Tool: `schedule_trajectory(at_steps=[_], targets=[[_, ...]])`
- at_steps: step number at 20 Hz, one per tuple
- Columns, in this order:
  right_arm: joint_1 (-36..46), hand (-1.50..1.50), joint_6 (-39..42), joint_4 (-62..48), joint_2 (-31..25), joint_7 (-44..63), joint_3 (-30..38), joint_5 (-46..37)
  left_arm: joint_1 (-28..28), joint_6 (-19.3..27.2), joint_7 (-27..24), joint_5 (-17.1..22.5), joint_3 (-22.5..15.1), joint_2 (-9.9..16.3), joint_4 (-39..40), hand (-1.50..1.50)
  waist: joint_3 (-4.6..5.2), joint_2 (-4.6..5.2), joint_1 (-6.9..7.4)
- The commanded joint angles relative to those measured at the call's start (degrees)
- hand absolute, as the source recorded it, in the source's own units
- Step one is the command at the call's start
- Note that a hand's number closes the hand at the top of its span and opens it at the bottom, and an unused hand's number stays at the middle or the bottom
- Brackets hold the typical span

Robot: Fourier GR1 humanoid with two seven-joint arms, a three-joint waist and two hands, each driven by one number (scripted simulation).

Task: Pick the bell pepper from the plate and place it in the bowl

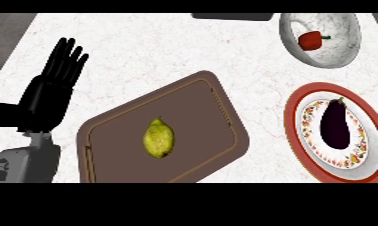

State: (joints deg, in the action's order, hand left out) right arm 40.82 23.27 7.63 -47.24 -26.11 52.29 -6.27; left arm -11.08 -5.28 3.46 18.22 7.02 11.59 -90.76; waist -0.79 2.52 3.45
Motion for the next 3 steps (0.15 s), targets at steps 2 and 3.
schedule_trajectory(at_steps=[2,3], targets=[[-4.3,-1.50,5.7,-0.1,-1.6,-0.9,0.1,0.2,0.7,0.5,-1.5,-1.0,-0.9,-1.4,0.3,0.00,-0.03,-0.18,-0.13],[-5.6,-1.50,6.2,-0.1,-2.0,-1.4,0.1,0.2,1.1,-1.0,-0.9,0.3,-0.1,-0.2,0.7,0.00,-0.07,-0.09,-0.02]])
